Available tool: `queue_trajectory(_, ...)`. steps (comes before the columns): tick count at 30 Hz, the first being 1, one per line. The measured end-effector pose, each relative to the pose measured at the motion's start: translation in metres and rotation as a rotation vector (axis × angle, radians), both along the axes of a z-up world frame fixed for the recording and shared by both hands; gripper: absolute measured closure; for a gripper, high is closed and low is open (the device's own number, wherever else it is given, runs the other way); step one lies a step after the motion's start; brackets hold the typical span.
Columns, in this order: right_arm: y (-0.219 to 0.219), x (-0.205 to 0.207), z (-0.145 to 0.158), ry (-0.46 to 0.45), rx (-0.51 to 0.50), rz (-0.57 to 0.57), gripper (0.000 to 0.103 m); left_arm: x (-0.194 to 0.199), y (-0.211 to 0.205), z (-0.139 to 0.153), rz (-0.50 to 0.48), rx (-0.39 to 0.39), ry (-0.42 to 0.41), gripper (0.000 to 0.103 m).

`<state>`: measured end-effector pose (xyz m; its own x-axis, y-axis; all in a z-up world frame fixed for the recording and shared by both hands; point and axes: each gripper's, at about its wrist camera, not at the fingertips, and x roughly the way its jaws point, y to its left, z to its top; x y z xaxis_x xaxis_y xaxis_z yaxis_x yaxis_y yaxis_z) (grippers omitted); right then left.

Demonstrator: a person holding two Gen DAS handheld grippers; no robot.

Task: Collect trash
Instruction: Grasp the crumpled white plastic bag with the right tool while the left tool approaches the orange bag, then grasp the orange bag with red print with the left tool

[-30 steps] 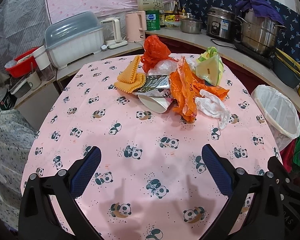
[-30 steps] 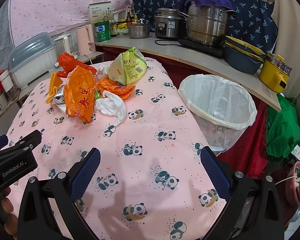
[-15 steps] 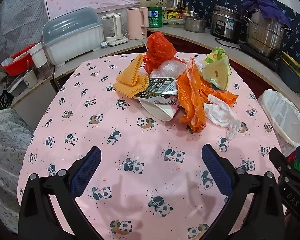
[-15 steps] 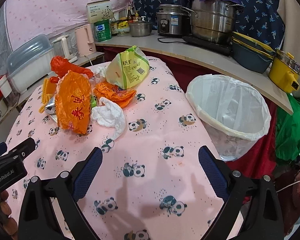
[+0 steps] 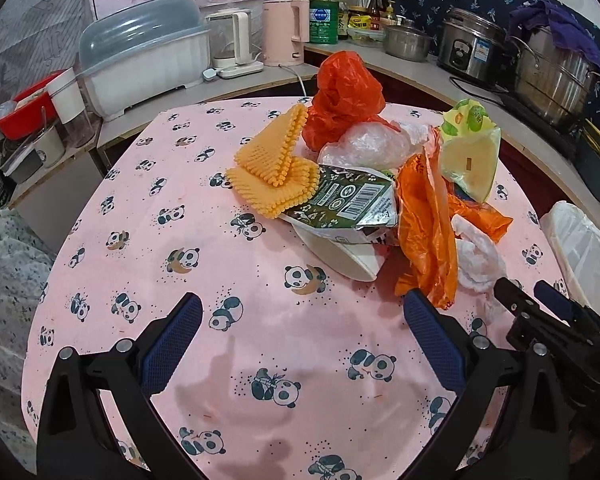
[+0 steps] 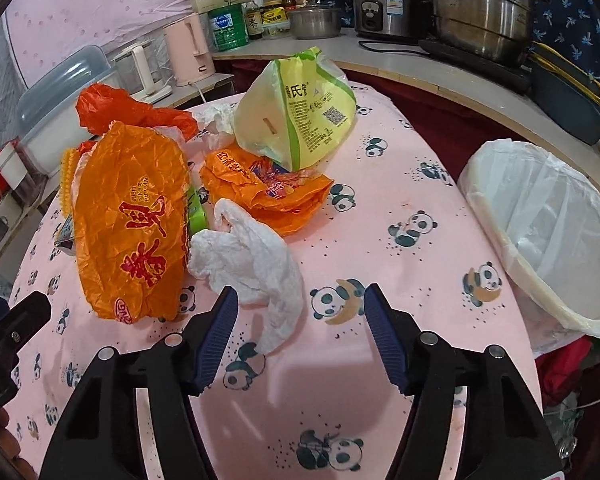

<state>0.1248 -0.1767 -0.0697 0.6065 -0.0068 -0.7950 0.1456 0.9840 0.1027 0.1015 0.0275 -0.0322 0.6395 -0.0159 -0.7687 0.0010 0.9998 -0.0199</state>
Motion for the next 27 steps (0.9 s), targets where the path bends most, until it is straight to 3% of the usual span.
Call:
queue_trajectory(2,0.003,0.009,-0.006,0.014,0.011,0.014,0.049,0.004,-0.002,-0.002,-0.007,-0.006,0.007,0.007)
queue_trajectory(6,0.007,0.021,-0.018,0.051,0.036,0.045,0.083,0.011,-0.01,-0.006,-0.034,-0.03,0.023,0.007)
queue_trajectory(9,0.001,0.018,-0.018,0.047,0.059,0.038,0.091,0.014,-0.022,-0.005,-0.063,-0.039,0.026,0.007)
queue_trajectory(15,-0.023,-0.002,-0.001,-0.004,0.04,-0.019,0.093,0.026,-0.049,-0.009,-0.105,-0.045,0.046,0.007)
queue_trajectory(27,-0.073,-0.026,0.004,-0.004,0.021,-0.131,0.093,0.021,-0.092,-0.01,-0.231,-0.176,0.098,0.007)
